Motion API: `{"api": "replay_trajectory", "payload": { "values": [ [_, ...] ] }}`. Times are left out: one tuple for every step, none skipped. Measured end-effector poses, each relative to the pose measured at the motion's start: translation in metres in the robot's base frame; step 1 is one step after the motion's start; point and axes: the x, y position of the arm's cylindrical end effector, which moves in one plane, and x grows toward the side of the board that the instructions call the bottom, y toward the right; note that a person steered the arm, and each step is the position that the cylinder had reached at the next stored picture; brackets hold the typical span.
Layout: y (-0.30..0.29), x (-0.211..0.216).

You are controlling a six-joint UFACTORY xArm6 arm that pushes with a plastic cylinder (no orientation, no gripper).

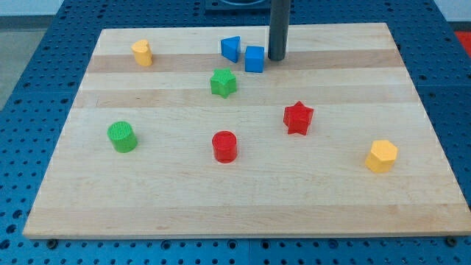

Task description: Push the blue cube into the green star

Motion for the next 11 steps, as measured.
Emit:
{"api": "replay_trajectory", "payload": {
  "values": [
    [-0.076, 0.015],
    [-0.11, 0.003],
    [-0.081, -0.001],
    [-0.048, -0.042],
    [-0.073, -0.056],
    [-0.148, -0.033],
    [-0.191, -0.016],
    [-0.175, 0.001],
    [-0.132, 0.0],
    [-0.094, 0.0],
    [-0.09, 0.014]
  ]
}}
